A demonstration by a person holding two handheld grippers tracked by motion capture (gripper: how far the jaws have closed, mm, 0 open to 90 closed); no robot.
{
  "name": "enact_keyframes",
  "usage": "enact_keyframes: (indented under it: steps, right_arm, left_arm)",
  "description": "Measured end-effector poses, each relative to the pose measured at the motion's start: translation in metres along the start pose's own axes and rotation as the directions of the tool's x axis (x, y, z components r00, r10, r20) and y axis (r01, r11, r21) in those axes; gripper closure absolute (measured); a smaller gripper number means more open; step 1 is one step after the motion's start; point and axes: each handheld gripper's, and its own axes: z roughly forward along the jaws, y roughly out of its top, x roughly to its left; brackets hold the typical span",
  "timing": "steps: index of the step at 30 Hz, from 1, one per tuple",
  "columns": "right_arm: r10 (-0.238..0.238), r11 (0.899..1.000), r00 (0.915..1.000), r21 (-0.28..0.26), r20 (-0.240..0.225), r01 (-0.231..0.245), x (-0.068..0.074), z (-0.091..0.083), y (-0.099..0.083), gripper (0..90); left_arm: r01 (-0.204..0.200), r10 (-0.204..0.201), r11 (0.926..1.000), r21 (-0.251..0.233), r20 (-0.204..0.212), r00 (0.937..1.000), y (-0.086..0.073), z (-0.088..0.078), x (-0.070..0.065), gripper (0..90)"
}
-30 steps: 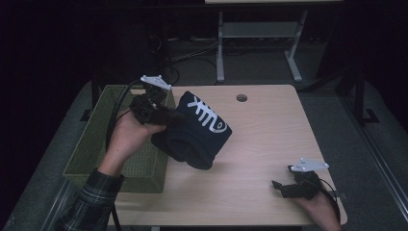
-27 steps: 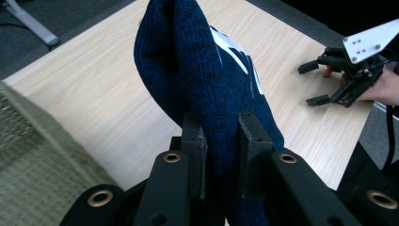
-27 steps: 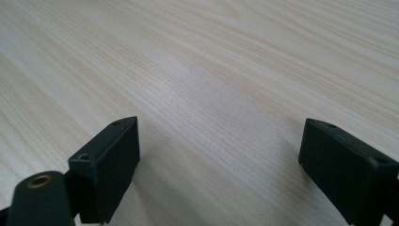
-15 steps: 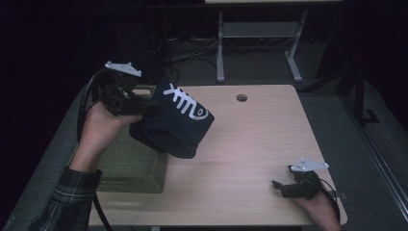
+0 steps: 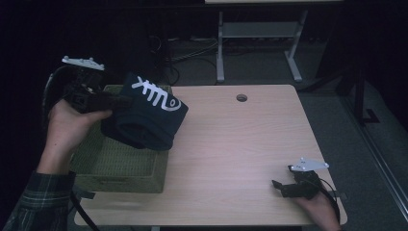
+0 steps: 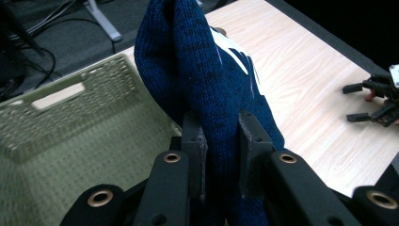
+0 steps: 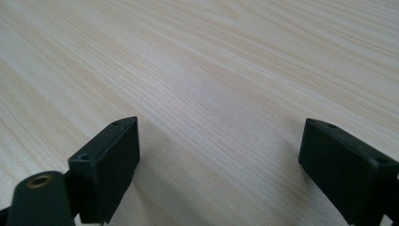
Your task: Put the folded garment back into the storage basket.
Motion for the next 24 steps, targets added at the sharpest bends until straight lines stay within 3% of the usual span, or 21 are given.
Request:
enact_keyframes:
  steps: [9,16,24]
  right_arm:
    - [-0.003,1.0,1.0,-0.002,0.002,0.003,0.0,0.0,0.0,12.5]
    - [-0.003,1.0,1.0,-0.002,0.002,0.003,0.0,0.0,0.0,12.6]
    - [-0.002,1.0,1.0,-0.003,0.003,0.002,0.0,0.0,0.0,12.6]
  left_arm:
    - [0.062,-0.063,0.9979,-0.019,-0.044,0.9971,-0.016,-0.014,0.023,75.8]
    - [0.102,-0.103,0.9946,-0.016,-0.065,0.9925,-0.029,-0.009,0.036,75.8]
    - [0.167,-0.168,0.9859,-0.015,-0.082,0.9825,-0.045,0.001,0.053,75.8]
